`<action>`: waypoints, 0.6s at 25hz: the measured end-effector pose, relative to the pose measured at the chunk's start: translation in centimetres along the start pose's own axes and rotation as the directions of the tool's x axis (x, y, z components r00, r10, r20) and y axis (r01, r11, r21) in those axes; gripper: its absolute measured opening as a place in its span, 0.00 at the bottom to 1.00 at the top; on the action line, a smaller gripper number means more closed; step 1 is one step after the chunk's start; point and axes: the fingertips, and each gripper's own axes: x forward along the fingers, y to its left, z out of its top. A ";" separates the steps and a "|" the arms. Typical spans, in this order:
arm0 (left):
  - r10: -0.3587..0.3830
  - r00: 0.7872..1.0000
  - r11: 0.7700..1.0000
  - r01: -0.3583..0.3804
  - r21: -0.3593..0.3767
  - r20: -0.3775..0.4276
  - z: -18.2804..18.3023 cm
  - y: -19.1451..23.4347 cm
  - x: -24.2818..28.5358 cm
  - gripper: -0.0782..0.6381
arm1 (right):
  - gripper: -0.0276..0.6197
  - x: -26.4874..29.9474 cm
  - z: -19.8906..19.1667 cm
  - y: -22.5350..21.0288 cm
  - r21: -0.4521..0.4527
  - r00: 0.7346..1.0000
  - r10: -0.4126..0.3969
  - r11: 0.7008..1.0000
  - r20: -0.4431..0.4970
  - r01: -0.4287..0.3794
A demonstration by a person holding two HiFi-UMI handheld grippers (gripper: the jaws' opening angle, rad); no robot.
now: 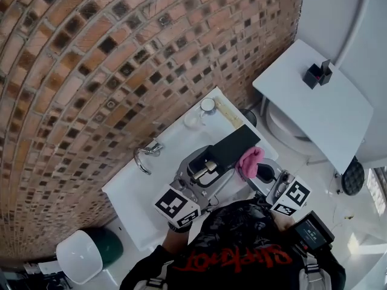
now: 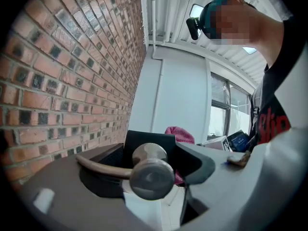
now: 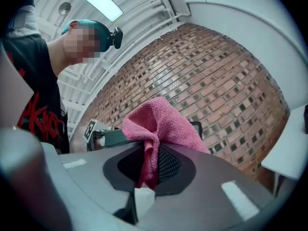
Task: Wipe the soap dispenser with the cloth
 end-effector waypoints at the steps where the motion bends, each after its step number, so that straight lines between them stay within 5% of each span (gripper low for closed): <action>1: -0.011 1.000 1.000 0.011 0.005 -0.004 0.0 -0.1 0.1 0.56 | 0.10 -0.4 -0.1 -0.6 0.008 1.000 -0.025 1.000 0.001 0.025; 11: -0.090 0.996 0.996 0.090 0.026 -0.020 -0.1 -1.6 0.8 0.56 | 0.10 -5.0 0.1 -6.3 0.067 0.966 -0.255 0.965 0.030 0.253; 15: -0.186 0.982 0.982 0.187 0.023 -0.030 -0.4 -3.7 1.3 0.55 | 0.10 -6.7 0.7 -8.3 0.066 0.939 -0.342 0.938 0.030 0.340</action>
